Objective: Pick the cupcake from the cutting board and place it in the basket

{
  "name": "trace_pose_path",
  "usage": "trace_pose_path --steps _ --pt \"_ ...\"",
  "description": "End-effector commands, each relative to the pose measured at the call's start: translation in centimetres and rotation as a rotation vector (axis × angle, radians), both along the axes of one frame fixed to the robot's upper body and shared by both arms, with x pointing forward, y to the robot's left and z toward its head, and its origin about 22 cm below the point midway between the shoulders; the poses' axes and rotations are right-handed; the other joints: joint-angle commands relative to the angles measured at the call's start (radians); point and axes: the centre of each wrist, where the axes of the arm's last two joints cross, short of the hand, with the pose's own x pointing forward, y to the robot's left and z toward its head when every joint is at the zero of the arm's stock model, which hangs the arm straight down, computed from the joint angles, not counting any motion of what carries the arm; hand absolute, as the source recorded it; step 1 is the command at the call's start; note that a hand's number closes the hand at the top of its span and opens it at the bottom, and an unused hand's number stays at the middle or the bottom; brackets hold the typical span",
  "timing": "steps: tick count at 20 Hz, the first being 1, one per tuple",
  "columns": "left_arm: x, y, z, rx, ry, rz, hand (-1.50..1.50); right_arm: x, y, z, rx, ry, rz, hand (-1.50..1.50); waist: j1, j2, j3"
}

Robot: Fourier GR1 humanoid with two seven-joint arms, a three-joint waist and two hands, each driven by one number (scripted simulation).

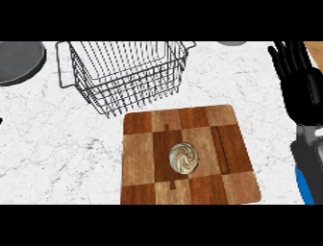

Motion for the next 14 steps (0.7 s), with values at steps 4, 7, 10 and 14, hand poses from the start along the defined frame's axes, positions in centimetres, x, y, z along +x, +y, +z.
trace_pose_path --steps 4,7,10,14 --pt "2.8 -3.5 4.2 0.176 -0.164 -0.354 0.00 -2.0 11.7 -0.3 -0.092 0.024 0.597 1.50 0.043 0.018 0.019" --pt "2.9 -4.2 4.2 0.161 -0.183 -0.371 0.00 -1.8 9.7 -2.3 0.476 0.061 0.178 1.50 -0.065 0.030 0.065" --pt "3.5 -7.1 4.5 0.227 -0.207 -0.577 0.00 -8.8 21.3 -4.2 0.103 0.188 0.913 1.50 0.044 0.018 0.019" --pt "4.3 -7.0 4.8 0.245 -0.195 -0.574 0.00 -13.8 24.2 -2.0 -0.018 0.062 0.791 -1.50 0.005 0.006 0.018"
